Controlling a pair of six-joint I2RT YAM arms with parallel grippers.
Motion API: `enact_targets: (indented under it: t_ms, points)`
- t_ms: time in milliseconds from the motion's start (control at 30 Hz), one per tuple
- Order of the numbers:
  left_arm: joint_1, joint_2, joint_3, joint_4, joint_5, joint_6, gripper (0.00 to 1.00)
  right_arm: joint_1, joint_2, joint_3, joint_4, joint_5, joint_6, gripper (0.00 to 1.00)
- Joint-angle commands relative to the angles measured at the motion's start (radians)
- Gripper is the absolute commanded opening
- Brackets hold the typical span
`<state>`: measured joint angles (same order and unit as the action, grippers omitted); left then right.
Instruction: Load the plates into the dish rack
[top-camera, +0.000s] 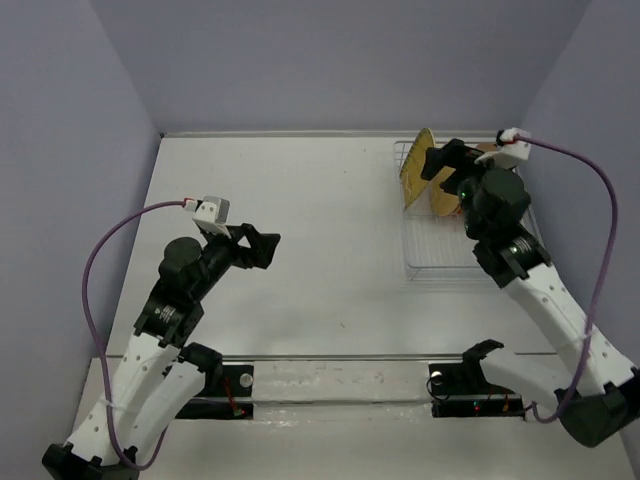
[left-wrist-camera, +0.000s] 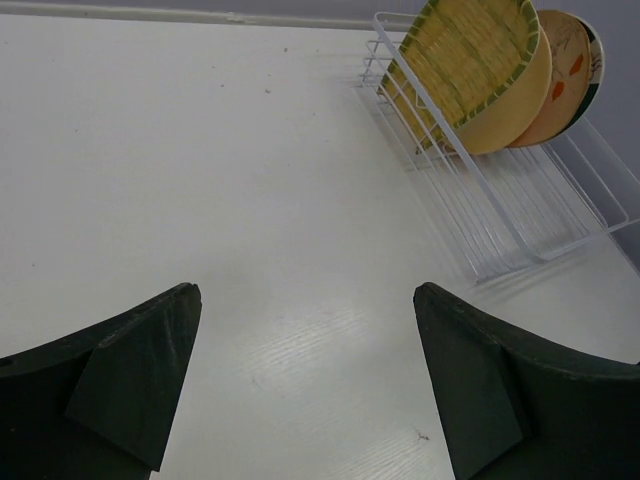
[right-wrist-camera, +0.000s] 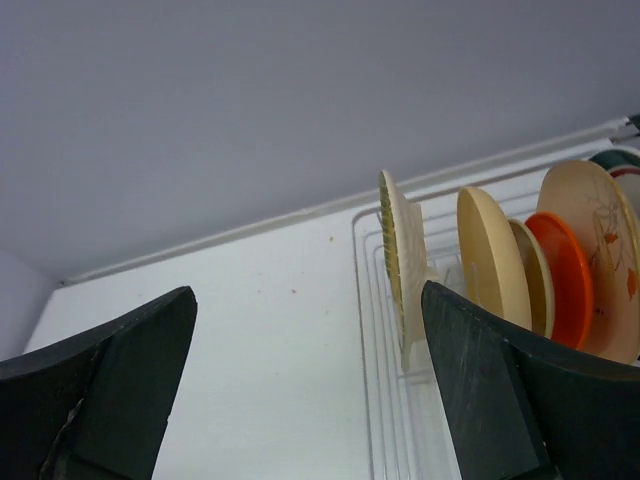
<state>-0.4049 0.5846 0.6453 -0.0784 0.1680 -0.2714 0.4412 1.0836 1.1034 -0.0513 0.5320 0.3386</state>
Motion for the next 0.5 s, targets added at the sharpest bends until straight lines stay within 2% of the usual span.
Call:
enact_targets:
  t_ms: [0, 200, 300, 467]
  points:
    - [-0.003, -0.048, 0.014, 0.057, -0.013, -0.028, 0.99, 0.010, -0.244, -0.083, 0.001, -0.193, -0.049, 1.00]
    - [-0.003, -0.092, 0.094, 0.126, -0.001, -0.042, 0.99, 0.010, -0.560, -0.169, -0.035, -0.231, -0.038, 1.00]
    - [-0.003, -0.103, 0.122, 0.140, -0.012, -0.040, 0.99, 0.010, -0.613, -0.221, -0.035, -0.257, -0.032, 1.00]
    - [-0.003, -0.126, 0.132, 0.141, 0.004, -0.043, 0.99, 0.010, -0.582, -0.254, -0.064, -0.302, 0.005, 1.00]
